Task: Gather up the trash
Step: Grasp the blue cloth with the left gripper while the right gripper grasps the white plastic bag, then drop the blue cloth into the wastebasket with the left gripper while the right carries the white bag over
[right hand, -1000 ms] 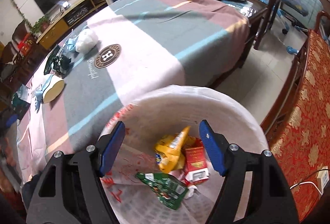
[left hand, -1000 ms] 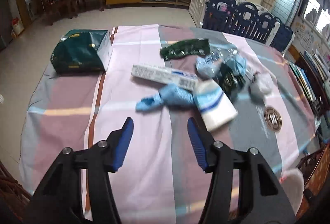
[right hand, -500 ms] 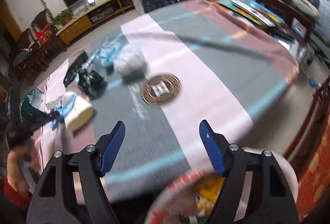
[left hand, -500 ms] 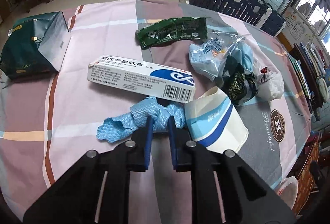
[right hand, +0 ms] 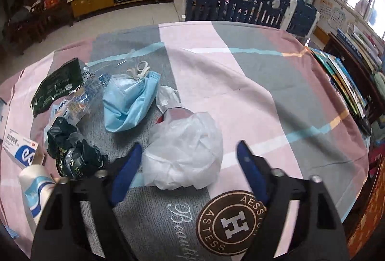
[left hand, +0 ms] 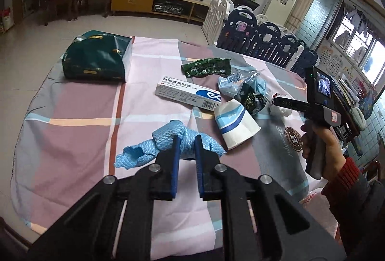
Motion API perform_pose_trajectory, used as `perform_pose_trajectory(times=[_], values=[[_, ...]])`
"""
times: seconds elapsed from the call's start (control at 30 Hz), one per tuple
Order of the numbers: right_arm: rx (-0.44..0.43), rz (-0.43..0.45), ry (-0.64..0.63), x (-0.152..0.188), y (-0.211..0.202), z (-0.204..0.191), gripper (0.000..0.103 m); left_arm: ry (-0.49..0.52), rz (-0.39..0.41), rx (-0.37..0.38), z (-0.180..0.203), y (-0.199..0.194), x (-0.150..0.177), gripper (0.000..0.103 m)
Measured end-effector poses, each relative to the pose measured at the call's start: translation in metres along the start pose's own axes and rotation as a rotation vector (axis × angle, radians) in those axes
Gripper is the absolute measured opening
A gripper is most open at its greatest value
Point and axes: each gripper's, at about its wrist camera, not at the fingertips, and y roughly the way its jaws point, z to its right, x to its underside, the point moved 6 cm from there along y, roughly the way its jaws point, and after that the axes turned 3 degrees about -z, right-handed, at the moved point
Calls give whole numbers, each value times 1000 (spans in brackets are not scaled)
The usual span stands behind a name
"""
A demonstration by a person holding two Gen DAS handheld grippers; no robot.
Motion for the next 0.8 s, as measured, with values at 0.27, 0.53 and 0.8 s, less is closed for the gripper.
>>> perform_pose_trajectory(times=[0.27,0.53,0.8], values=[[-205,51,-35,63,-80,-13,16,13,3,-30,9,-19,18,13],[-273,103,-17,142,-164,-7,16,71,33,-38,41,-49,34,13],[-158,164,11,180,-205,26,16,180,117,-66,80,-90,43,13]])
